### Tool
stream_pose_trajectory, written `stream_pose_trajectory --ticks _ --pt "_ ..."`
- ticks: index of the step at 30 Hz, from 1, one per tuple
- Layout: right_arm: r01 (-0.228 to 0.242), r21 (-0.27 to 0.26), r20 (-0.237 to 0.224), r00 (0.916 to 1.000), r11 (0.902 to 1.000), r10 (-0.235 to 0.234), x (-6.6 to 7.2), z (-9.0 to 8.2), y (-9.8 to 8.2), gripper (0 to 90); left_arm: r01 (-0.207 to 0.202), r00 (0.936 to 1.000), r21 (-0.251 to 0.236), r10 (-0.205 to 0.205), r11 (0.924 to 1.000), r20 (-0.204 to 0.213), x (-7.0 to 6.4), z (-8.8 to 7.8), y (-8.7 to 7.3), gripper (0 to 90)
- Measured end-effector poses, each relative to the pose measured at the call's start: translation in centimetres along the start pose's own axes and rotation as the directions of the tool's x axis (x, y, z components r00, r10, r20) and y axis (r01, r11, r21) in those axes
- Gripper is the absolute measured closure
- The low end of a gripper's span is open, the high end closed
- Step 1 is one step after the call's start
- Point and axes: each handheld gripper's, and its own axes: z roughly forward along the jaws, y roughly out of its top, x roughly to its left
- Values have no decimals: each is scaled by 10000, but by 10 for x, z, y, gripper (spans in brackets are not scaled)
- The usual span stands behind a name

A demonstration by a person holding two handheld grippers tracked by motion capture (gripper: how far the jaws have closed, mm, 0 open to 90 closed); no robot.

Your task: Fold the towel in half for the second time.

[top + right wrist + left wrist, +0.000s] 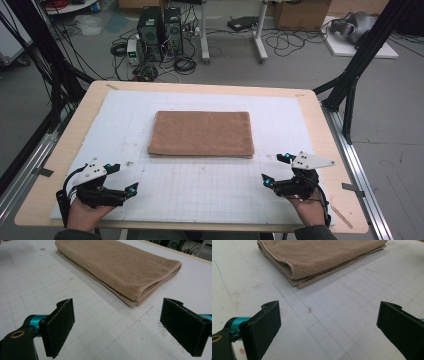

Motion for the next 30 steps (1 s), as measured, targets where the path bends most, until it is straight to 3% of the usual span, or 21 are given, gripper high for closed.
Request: stream_pose_trajectory --ticks 30 --pt "-104 106 274 9996 9999 101 -6 -14 -11 116 69 9995 388 -57 9992 -315 1 -7 -5 60"
